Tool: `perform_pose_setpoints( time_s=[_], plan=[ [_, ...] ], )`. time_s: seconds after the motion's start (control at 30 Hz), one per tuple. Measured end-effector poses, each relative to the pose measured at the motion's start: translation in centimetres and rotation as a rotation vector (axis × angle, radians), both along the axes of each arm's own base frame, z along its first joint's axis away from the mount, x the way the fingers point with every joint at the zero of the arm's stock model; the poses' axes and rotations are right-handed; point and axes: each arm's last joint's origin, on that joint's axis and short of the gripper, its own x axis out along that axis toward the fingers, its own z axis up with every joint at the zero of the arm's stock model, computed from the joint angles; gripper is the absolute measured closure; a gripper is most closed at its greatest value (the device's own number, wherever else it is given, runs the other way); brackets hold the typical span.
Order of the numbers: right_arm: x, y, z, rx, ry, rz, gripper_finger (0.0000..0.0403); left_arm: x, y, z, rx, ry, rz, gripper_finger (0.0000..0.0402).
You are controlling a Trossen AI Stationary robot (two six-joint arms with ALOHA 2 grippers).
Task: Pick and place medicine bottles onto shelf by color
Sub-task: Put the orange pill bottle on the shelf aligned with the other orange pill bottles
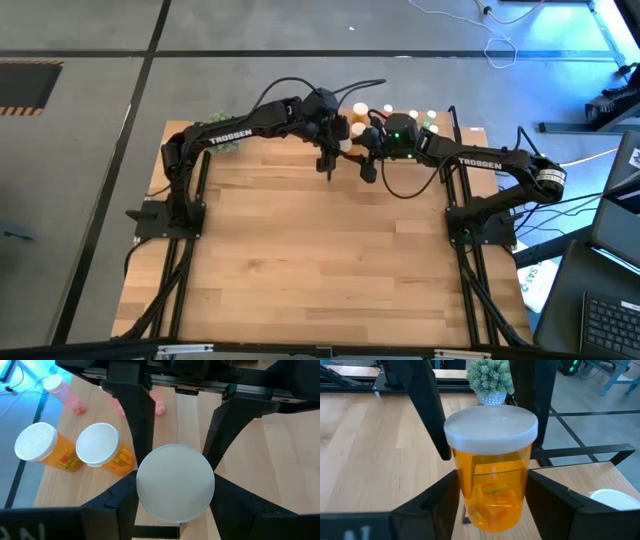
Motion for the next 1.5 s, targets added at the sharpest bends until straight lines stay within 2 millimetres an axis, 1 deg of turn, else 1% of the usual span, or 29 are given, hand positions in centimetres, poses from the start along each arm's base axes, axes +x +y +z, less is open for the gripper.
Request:
perform_pose_setpoints(
  time_s=[0.13,0.23,0.37,0.6,1.5],
  plan=[
    [0.03,-0.01,0.06,-0.004,-0.006,0.001,0.0208,0.01,0.02,0.02,0.001,-0.003,0.000,0.0206],
    [0.03,-0.01,0.07,-0.005,-0.007,0.001,0.0217,0.01,0.02,0.02,0.000,-0.003,0.000,0.0206],
    [0.03,-0.02,0.08,-0.006,-0.008,0.001,0.0214,0.01,0.04,0.03,0.005,-0.002,0.005,0.0204],
    [0.04,-0.06,0.12,-0.010,-0.011,-0.004,0.0209,0.08,-0.05,0.05,0.059,0.013,0.066,0.0197],
    [0.03,-0.05,0.13,-0.008,-0.011,-0.004,0.0208,0.31,-0.48,0.15,0.072,0.004,0.056,0.0195]
  ],
)
